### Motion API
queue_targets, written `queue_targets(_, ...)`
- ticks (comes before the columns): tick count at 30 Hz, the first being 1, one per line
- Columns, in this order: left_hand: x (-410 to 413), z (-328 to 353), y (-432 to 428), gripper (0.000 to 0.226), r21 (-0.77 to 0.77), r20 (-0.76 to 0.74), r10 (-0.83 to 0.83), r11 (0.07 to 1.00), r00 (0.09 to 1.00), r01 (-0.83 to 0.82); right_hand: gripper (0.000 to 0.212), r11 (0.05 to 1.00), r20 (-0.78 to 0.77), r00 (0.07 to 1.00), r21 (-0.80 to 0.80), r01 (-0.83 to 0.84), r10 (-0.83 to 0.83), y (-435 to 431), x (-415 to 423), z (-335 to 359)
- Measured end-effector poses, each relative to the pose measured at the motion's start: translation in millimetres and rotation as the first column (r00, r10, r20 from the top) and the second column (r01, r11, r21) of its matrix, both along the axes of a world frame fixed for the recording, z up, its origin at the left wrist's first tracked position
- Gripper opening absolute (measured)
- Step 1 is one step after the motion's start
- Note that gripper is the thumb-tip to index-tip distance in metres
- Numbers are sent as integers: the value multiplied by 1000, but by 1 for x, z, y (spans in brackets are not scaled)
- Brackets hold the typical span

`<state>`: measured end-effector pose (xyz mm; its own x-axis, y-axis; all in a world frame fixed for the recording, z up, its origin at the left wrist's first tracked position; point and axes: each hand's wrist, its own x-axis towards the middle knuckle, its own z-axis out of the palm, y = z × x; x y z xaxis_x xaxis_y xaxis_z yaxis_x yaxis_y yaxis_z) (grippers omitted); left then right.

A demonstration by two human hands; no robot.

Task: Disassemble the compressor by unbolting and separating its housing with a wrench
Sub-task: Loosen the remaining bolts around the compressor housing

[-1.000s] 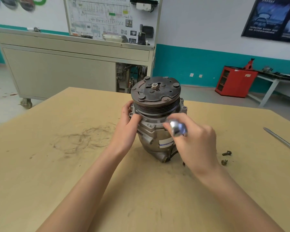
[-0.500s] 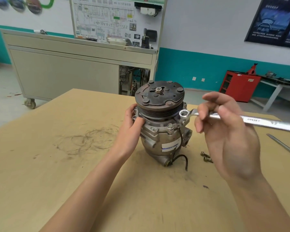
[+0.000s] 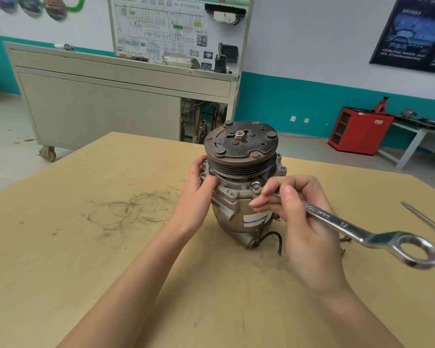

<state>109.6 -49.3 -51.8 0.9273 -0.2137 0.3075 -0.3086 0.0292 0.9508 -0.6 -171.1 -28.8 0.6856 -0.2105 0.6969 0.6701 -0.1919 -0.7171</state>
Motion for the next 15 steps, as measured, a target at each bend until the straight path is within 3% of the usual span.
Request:
queue_targets(4, 0, 0, 0, 46, -7, -12, -11, 1000, 1000, 11, 14, 998, 5, 999, 47, -42, 42, -3, 9, 3)
queue_targets(8, 0, -1, 0, 47, -5, -16, -18, 1000, 1000, 18, 12, 922, -78, 934, 204, -327, 349, -29, 25, 25)
queue_targets(11, 1, -1, 1, 47, -11, -20, -23, 1000, 1000, 23, 13, 847, -248, 829, 334, -413, 501, -47, 40, 42)
queue_targets(14, -1, 0, 1, 46, -2, -28, -30, 1000, 999, 30, 9, 863, -328, 811, 335, -379, 484, -54, 46, 50)
queue_targets(15, -1, 0, 1, 46, 1, -28, -33, 999, 999, 33, 18, 897, -326, 845, 276, -344, 424, -53, 44, 50)
